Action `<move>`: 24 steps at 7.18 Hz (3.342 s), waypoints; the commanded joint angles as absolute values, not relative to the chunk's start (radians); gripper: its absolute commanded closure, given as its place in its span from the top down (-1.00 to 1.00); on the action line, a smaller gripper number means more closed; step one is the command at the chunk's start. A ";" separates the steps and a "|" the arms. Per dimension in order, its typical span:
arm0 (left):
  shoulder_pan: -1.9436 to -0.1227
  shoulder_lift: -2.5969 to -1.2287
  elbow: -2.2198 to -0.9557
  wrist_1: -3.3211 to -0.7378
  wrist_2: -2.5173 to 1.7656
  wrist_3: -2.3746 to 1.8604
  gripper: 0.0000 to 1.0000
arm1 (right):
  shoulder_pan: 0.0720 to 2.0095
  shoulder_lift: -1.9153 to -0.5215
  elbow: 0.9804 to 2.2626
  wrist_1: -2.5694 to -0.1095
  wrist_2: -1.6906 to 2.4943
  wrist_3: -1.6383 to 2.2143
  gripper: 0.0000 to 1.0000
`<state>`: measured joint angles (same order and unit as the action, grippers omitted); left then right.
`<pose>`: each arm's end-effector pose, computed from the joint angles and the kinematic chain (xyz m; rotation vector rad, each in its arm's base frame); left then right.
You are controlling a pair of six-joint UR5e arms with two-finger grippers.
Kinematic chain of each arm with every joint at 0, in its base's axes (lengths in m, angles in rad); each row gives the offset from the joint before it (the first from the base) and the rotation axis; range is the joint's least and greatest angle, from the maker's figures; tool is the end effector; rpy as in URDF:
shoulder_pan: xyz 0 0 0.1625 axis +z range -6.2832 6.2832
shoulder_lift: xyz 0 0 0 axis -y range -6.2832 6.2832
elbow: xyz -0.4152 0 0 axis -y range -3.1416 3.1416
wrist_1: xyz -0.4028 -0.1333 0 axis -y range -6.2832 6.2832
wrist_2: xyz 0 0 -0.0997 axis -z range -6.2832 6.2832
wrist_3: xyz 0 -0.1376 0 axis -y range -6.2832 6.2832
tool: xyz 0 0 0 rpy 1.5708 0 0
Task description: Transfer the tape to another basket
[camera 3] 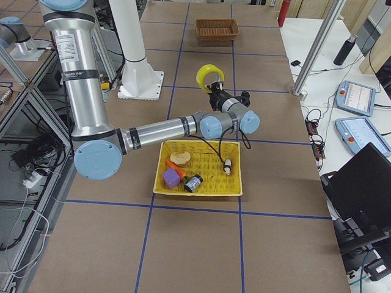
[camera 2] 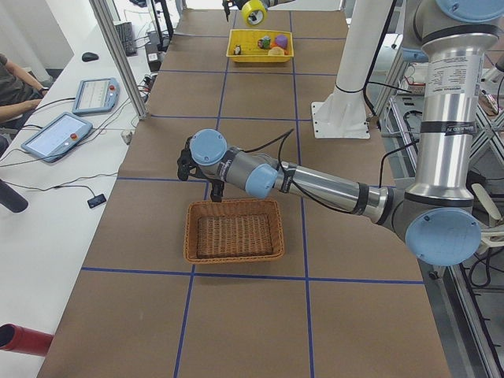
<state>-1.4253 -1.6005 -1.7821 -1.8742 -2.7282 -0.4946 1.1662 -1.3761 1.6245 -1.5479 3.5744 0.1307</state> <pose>0.0678 -0.5130 0.4770 0.1020 1.2157 0.0102 -0.2093 -0.5101 0.3885 -0.3618 -1.9819 -0.4466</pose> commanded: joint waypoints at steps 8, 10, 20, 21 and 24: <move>-1.142 -1.812 -1.620 -2.583 -2.545 -1.318 0.97 | 1.025 -1.164 1.535 -1.709 3.728 0.106 -1.00; -1.074 -1.850 -1.623 -2.638 -2.479 -1.466 0.97 | 1.014 -1.164 1.523 -1.764 3.839 0.028 -1.00; -0.856 -2.055 -1.624 -3.060 -2.059 -2.280 0.96 | 0.778 -0.944 1.514 -2.541 4.051 -0.551 -1.00; -0.815 -2.071 -1.628 -3.085 -2.007 -2.292 0.96 | 0.775 -0.921 1.514 -2.603 4.062 -0.563 -1.00; -0.772 -2.080 -1.621 -3.141 -1.993 -2.293 0.95 | 0.752 -0.917 1.516 -2.612 4.071 -0.583 -1.00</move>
